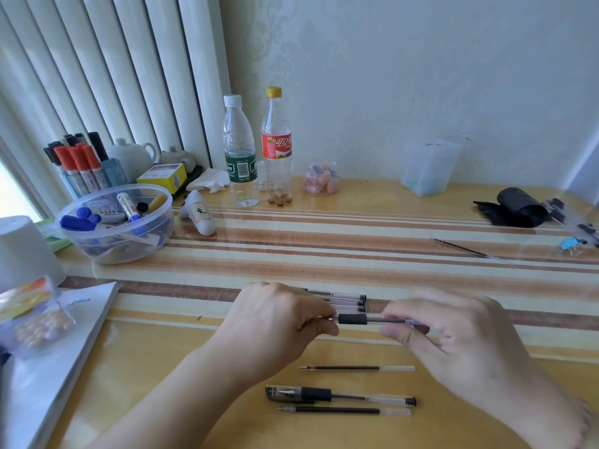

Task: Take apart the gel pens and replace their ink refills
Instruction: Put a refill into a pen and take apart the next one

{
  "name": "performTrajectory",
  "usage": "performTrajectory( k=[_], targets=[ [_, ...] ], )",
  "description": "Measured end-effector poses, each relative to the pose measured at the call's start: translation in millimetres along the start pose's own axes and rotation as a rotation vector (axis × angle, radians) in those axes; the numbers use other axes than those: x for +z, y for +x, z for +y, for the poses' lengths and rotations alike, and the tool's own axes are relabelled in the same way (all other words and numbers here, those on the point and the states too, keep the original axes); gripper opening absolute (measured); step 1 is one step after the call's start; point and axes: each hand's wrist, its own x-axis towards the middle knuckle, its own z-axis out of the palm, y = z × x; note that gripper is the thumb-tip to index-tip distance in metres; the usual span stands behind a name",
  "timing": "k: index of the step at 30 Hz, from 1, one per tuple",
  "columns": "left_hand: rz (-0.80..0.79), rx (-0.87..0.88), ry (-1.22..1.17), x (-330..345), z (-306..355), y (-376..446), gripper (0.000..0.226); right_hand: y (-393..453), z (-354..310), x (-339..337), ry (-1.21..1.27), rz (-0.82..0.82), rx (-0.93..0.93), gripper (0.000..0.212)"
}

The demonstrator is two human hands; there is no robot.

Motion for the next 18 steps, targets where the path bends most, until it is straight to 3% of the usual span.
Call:
performTrajectory(
  k=[4,9,12,15,18],
  targets=[
    [0.037,0.081,0.053,1,0,-2,0.019,-3,-1,9,0.093,-0.004,0.039,0.037],
    [0.124,0.135,0.054,-1,3,1,0.022,-1,-2,9,0.463,-0.041,0.305,0.036],
    [0.151,-0.02,-0.078,-2,6,4,0.016,1,0,10,0.492,-0.062,0.309,0.023],
    [0.013,-0.26,-0.347,-2,2,5,0.035,1,4,12,0.381,-0.007,0.221,0.031],
    [-0.082,-0.265,-0.581,-2,-6,3,0.037,0,11,10,0.405,0.044,0.224,0.041]
  ],
)
